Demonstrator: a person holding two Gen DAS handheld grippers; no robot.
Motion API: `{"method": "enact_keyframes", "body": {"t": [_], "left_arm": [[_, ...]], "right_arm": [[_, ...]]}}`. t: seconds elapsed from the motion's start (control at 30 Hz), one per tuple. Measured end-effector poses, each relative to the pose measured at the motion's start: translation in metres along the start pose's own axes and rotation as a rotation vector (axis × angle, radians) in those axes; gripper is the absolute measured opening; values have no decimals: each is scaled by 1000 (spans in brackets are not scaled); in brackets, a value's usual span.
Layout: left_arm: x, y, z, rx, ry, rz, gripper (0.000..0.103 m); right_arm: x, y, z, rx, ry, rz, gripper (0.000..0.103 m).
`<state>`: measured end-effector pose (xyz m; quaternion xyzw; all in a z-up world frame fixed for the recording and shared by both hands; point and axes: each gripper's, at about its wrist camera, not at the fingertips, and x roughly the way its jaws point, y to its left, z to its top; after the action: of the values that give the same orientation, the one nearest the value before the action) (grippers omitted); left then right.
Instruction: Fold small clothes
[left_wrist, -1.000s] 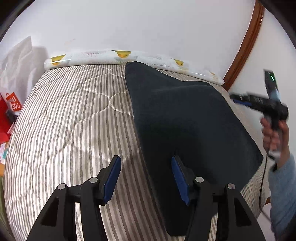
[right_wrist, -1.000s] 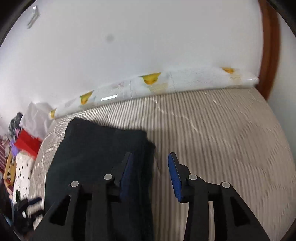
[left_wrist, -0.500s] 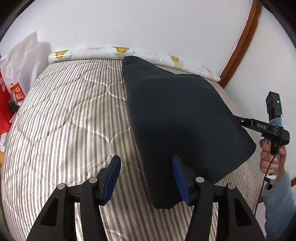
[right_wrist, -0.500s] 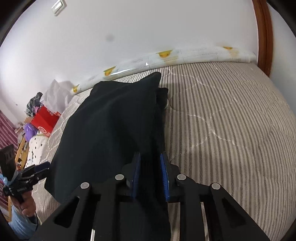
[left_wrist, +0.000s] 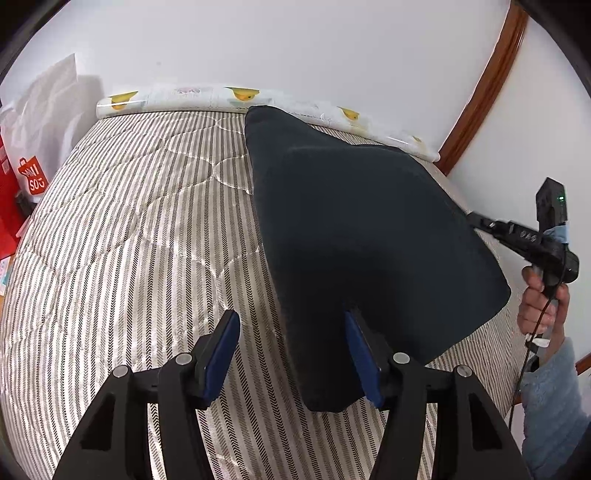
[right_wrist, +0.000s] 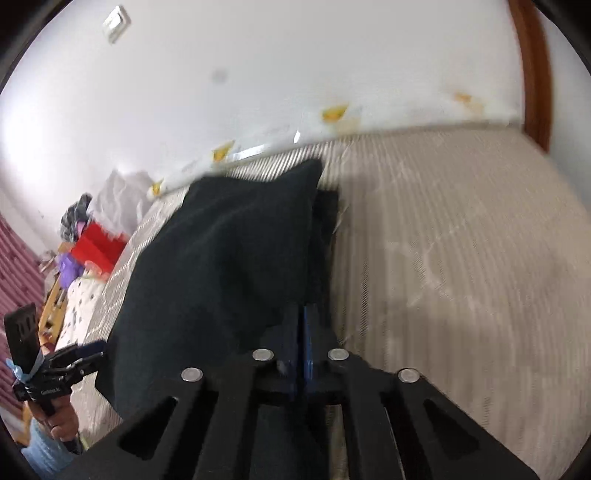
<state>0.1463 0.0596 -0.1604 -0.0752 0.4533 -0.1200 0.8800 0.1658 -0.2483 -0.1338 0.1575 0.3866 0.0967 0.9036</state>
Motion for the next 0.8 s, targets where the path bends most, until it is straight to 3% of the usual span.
{"method": "enact_keyframes", "body": {"t": [0.07, 0.13, 0.3, 0.37, 0.4, 0.47, 0.6, 0.7, 0.8], "left_arm": [[1, -2, 0, 6, -1, 3, 56], [1, -5, 1, 12, 1, 13, 56], [-3, -10, -1, 39, -10, 46, 56], [-3, -11, -2, 43, -12, 61, 56], [-4, -11, -3, 43, -14, 66, 56], [-5, -13, -5, 42, -19, 75, 56], [-6, -16, -5, 37, -23, 88, 56], [-8, -20, -7, 40, -27, 116, 56], [-16, -23, -10, 33, -34, 130, 56]], "right_arm": [[-3, -3, 1, 24, -14, 26, 1], [3, 1, 1, 5, 7, -20, 1], [-4, 4, -1, 10, -8, -32, 1], [-6, 5, -3, 4, -9, -110, 1], [-7, 9, -4, -7, -13, -158, 5], [-17, 18, -11, -29, -28, -174, 5], [-35, 50, -33, -123, -77, -199, 7], [-39, 74, -60, -218, -87, -206, 17], [-32, 75, -91, -247, -42, -316, 18]]}}
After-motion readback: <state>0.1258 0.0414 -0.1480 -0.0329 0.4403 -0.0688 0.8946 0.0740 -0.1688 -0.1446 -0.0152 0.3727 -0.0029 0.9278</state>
